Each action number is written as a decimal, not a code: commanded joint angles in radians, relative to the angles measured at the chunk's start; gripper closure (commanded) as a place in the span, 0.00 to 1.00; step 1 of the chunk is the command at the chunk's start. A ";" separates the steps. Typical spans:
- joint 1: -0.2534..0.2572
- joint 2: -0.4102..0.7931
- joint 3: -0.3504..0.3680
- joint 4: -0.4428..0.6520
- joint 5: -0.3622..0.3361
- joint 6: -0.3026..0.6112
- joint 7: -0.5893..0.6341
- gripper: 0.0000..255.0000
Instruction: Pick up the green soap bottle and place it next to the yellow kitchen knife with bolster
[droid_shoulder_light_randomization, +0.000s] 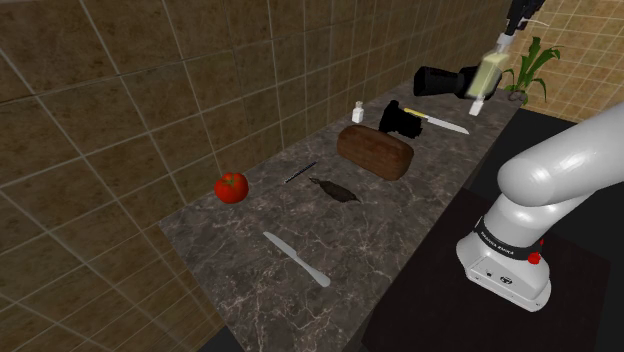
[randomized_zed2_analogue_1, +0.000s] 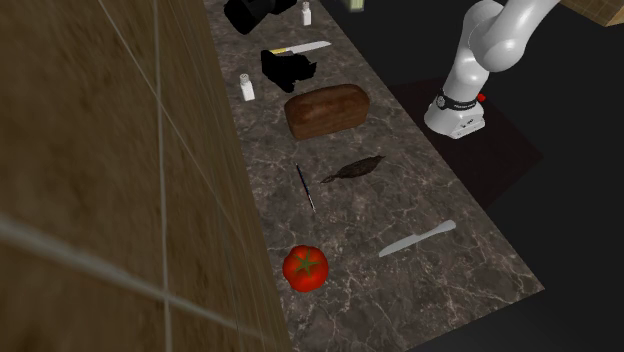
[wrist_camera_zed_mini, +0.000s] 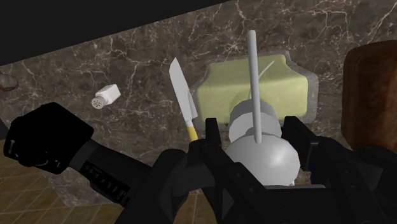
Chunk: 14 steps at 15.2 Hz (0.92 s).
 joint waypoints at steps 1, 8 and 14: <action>-0.002 -0.007 -0.002 -0.032 -0.004 0.026 0.003 1.00; -0.010 -0.026 -0.011 -0.141 -0.018 0.117 0.015 1.00; -0.015 -0.033 -0.021 -0.226 -0.029 0.195 0.024 1.00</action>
